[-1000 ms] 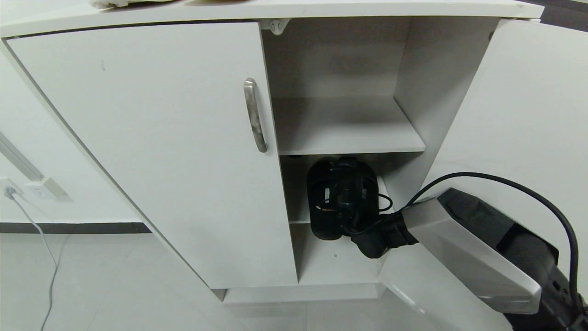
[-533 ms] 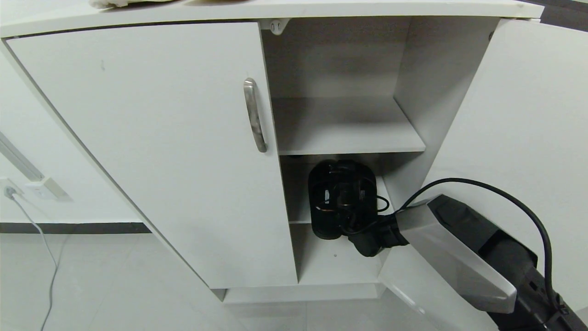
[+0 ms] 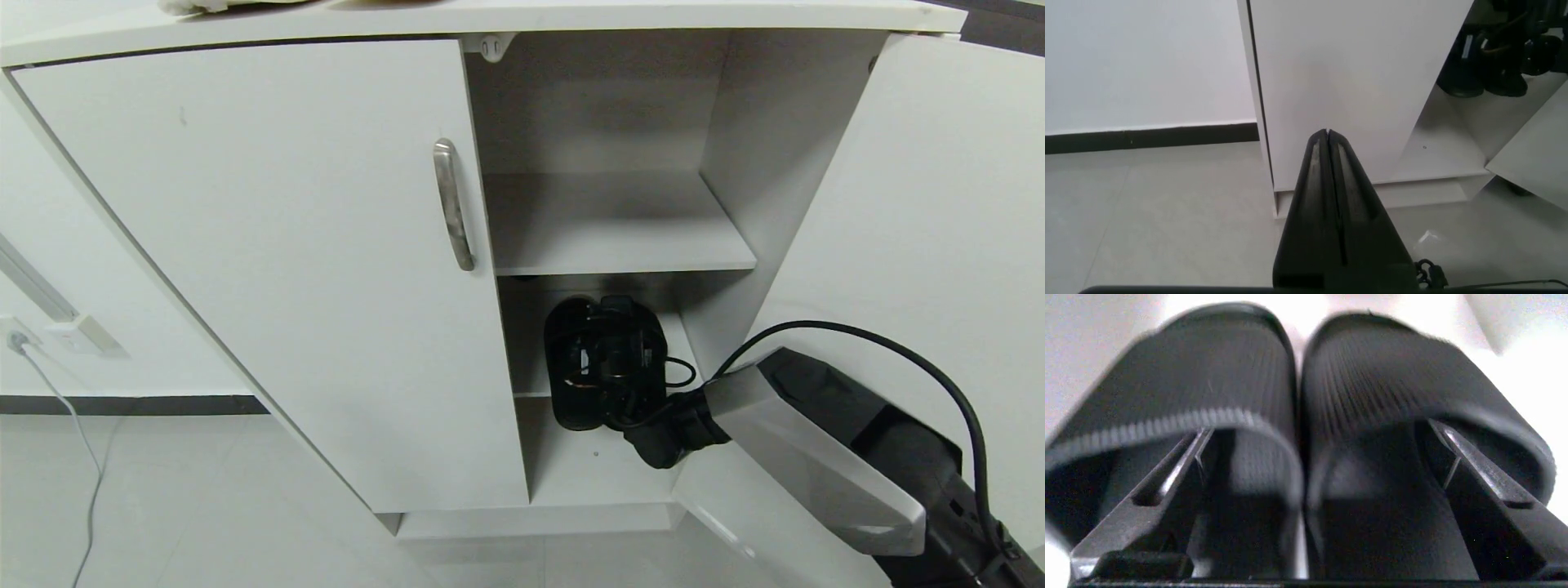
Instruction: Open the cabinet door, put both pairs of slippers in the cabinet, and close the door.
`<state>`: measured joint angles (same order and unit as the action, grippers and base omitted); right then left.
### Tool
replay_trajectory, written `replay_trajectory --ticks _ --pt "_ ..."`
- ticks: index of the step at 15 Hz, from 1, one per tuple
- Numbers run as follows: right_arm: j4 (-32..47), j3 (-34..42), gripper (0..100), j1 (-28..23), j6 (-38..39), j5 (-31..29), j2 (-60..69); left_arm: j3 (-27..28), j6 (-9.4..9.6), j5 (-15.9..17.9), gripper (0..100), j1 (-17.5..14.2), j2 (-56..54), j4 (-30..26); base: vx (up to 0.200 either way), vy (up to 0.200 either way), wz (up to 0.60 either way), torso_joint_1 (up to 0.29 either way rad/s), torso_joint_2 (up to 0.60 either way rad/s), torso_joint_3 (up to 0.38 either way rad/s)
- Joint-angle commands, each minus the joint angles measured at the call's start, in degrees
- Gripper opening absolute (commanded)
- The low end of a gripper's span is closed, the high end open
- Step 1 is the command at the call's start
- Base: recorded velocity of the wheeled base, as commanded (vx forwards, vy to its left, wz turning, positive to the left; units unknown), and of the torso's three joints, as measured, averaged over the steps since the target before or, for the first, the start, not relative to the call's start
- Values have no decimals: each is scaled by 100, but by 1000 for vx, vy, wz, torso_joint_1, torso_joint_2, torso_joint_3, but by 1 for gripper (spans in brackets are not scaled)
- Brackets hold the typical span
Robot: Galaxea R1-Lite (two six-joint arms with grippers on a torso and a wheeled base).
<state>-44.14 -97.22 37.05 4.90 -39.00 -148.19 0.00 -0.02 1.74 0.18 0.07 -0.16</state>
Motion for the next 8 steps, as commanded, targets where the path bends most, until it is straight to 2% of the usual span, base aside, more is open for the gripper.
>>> replay_trajectory --ticks 1,3,4,6,8 --pt "-385 880 100 57 2 6 651 0 -6 1 0 -1 1 -2 0 0 0 0 0 0" --pt "-490 1091 100 66 2 6 783 0 -6 1 0 -1 1 -2 0 0 0 0 0 0" --pt "-1088 2392 100 303 11 24 1530 0 -6 1 0 -1 1 -2 0 0 0 0 0 0" --pt "-1668 3719 100 646 55 59 2242 0 11 10 0 -1 1 -2 0 0 0 0 0 0" --pt "-1870 4853 100 1059 55 208 2936 0 11 10 0 -1 1 -2 0 0 0 0 0 0"
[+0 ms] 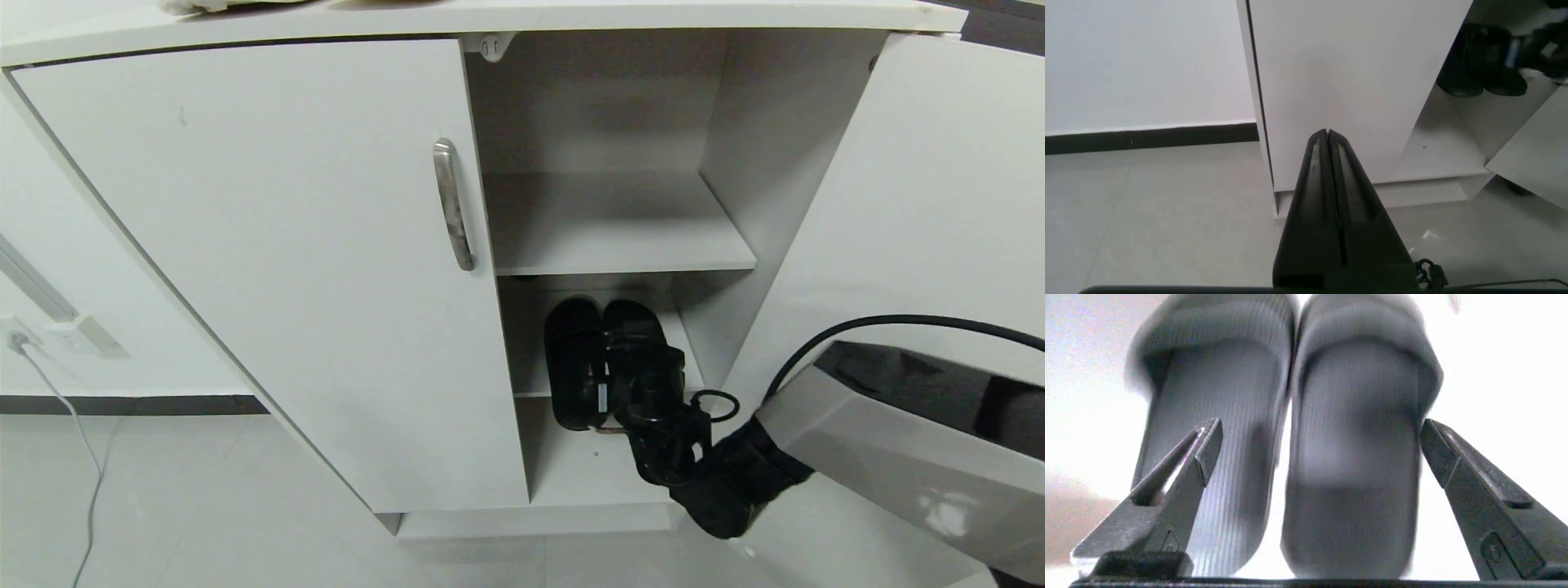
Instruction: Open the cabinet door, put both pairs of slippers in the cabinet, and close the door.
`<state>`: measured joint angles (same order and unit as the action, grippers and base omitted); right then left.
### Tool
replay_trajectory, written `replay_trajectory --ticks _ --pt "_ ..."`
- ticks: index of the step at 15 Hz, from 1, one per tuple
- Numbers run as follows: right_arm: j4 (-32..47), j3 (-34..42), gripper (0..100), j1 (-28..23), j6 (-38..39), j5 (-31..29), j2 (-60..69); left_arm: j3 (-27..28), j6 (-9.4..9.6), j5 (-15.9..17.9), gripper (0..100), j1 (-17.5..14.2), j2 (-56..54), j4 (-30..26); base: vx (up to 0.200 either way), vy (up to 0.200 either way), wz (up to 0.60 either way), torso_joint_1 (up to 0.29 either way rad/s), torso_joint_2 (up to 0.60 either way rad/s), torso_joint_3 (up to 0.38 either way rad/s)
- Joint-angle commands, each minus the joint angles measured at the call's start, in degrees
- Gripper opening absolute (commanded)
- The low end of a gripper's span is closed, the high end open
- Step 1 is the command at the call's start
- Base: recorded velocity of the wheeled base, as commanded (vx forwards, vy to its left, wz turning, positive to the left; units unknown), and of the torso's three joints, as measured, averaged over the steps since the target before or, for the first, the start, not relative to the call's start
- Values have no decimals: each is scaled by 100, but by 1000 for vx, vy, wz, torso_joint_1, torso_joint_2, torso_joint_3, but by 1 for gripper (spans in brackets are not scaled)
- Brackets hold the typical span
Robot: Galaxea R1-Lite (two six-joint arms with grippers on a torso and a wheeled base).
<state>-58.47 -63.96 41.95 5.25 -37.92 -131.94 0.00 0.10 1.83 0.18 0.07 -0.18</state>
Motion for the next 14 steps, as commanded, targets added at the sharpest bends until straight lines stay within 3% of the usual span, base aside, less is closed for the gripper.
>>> replay_trajectory --ticks 1,8,12,14 --pt "-438 1773 100 683 11 101 1540 0 -1 2 0 -1 1 1 0 0 0 0 0 0" --pt "-446 2107 100 701 99 110 1619 0 -1 2 0 -1 10 1 0 0 0 0 0 0" --pt "-640 2195 100 789 99 119 1636 0 -10 2 0 -1 10 1 -200 0 0 4 0 2" --pt "-657 2204 100 780 99 127 1636 0 -19 2 0 -1 1 1 0 0 0 0 0 0"
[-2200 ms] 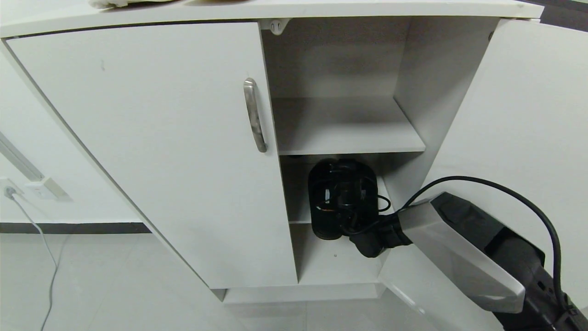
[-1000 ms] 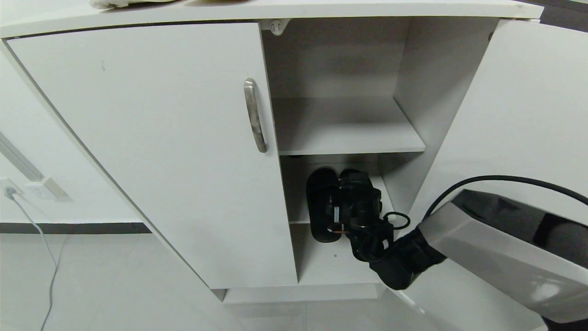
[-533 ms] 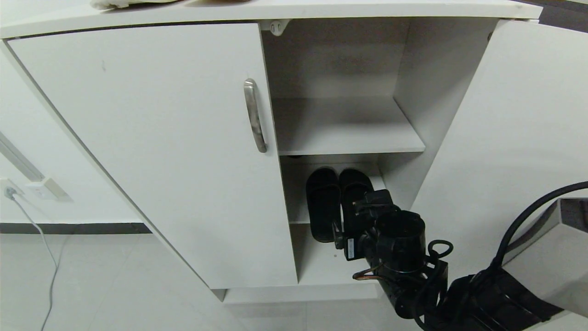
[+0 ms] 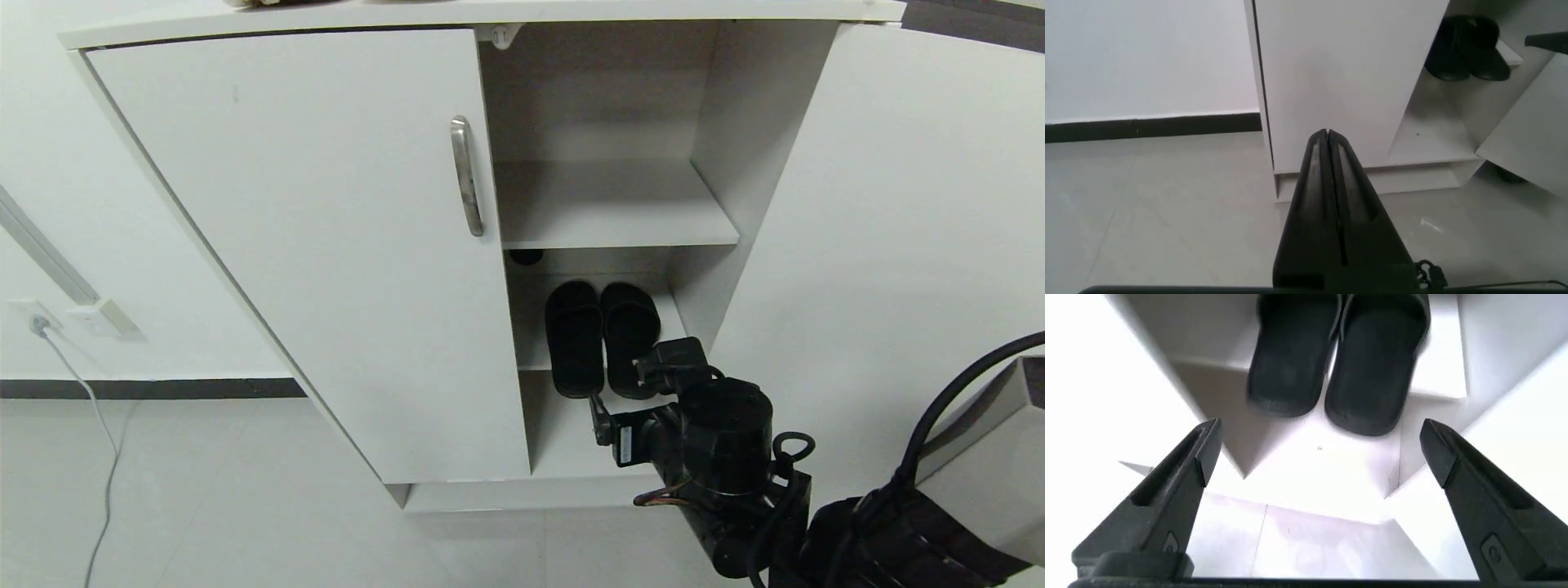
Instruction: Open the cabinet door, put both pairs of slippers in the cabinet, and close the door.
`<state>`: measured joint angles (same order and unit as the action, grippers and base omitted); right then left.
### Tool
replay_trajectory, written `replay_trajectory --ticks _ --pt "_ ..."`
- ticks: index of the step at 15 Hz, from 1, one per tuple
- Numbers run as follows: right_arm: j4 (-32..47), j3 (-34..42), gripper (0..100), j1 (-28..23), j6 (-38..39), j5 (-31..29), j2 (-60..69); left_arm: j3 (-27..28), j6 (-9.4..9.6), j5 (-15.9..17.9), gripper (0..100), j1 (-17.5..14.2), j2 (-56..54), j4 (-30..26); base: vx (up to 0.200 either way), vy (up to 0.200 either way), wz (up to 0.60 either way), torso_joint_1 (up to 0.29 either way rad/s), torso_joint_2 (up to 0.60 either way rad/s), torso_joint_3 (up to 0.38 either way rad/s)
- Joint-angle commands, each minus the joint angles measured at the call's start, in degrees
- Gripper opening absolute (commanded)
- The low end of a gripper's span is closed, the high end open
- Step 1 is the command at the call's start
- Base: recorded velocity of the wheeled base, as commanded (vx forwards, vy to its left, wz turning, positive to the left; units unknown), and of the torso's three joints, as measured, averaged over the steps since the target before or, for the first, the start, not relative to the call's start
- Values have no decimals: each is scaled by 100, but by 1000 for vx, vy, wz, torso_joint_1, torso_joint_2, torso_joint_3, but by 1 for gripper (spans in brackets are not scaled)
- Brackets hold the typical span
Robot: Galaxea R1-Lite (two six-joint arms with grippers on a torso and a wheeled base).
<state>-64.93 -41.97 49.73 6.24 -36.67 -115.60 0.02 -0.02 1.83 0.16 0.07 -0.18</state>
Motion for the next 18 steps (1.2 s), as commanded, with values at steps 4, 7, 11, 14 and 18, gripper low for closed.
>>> replay_trajectory --ticks 4,7,11,14,18 --pt "-82 110 100 2 0 63 3 6 -6 11 0 2 10 1 0 0 0 0 0 0" --pt "-99 110 100 11 -9 72 -15 6 2 11 0 2 10 1 0 0 0 0 0 0" --pt "-99 198 100 46 -44 72 -32 -2 -6 19 0 2 10 1 0 0 0 5 2 118" --pt "-99 295 100 64 -44 116 -41 6 2 11 0 2 10 1 0 0 0 -1 1 196" --pt "-117 365 100 64 -35 274 -32 -2 11 11 0 2 10 1 0 0 0 2 0 68"
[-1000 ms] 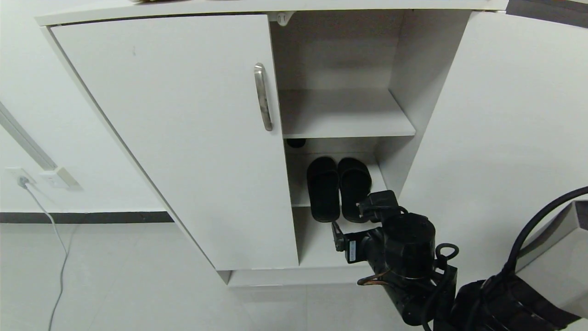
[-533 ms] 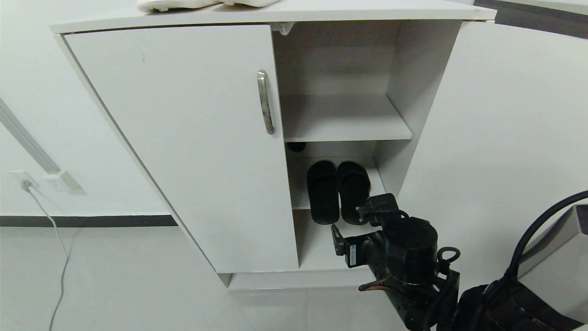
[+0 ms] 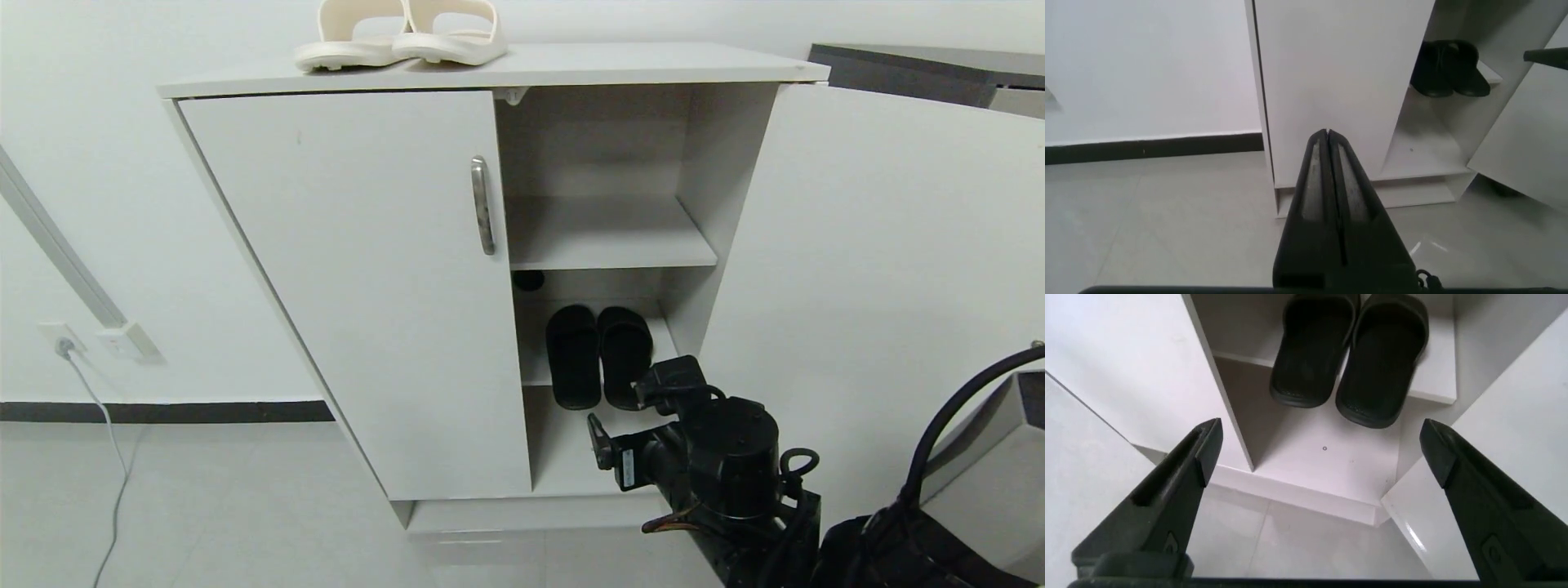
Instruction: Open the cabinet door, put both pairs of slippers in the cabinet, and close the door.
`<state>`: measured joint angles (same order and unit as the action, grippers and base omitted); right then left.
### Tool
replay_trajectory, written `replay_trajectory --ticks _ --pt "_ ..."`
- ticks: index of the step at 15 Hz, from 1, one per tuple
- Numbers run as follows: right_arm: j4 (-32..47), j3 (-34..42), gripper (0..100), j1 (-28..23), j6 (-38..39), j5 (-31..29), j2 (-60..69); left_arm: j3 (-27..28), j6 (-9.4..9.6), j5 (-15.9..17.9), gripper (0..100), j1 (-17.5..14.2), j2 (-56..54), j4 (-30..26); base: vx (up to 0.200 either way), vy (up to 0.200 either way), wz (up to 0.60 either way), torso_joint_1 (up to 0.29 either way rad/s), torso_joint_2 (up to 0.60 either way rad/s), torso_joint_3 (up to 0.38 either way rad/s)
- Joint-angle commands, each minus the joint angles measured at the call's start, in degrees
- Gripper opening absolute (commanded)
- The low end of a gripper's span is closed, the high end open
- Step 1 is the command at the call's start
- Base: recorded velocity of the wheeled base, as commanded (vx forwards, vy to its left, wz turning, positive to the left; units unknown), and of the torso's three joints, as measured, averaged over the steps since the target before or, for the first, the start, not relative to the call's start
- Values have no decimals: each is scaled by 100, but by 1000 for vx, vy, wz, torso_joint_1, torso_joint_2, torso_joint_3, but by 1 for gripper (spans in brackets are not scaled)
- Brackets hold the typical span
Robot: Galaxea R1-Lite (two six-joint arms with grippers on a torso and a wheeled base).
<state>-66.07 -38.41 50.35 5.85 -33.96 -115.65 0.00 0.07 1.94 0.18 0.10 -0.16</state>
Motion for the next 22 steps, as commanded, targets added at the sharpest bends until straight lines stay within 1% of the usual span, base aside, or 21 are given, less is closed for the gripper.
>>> replay_trajectory --ticks 1,6,20,22 --pt "-2 18 100 1 4 4 -28 0 1 0 0 -1 -1 -2 0 0 0 0 0 0" --pt "-2 132 100 10 4 13 -89 9 -7 0 0 -1 8 -2 0 0 0 0 0 0" --pt "-11 185 100 54 -5 13 -63 0 -7 0 0 -1 8 -2 0 200 0 2 2 4" --pt "-108 203 100 45 -5 21 -63 9 -7 0 0 -1 8 -2 0 200 0 2 5 2"
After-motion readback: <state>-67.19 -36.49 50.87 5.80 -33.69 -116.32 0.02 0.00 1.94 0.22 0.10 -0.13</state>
